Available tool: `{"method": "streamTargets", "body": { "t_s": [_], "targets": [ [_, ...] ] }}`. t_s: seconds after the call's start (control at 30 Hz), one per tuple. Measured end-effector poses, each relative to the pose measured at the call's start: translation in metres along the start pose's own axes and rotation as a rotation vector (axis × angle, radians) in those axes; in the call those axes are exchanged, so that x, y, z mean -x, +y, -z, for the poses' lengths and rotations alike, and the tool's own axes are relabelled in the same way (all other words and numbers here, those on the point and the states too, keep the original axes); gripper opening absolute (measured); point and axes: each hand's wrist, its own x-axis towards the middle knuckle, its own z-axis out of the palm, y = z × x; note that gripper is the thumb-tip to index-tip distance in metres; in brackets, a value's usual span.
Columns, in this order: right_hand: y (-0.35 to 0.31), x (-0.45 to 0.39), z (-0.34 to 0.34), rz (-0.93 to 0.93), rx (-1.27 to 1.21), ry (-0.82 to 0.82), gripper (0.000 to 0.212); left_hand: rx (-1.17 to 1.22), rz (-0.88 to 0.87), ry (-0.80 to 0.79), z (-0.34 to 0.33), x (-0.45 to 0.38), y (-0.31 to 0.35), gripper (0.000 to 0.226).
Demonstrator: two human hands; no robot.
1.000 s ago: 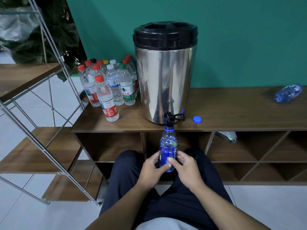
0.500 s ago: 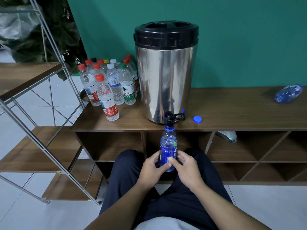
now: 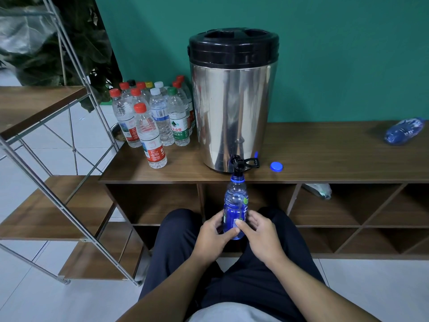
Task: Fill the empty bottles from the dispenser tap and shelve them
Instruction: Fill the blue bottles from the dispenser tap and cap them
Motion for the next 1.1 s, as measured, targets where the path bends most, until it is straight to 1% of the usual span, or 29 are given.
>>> {"method": "streamTargets", "body": {
  "t_s": [0.17,0.37,1.1],
  "targets": [
    [0.0002,-0.0003,-0.0003,-0.002,-0.006,0.0,0.035,-0.003,-0.002,-0.003,0.0006,-0.0008,-0.0012,0.051],
    [0.0042,-0.0016,0.0,0.006,-0.031,-0.01,0.031,0.016,-0.009,0.003,-0.0005,-0.0004,-0.0006,0.052],
    [0.0045,-0.0012,-0.0002,0.005,-0.038,-0.007,0.032,0.016,-0.013,0.004,0.0001,-0.0006,0.0001,0.051]
  ]
}}
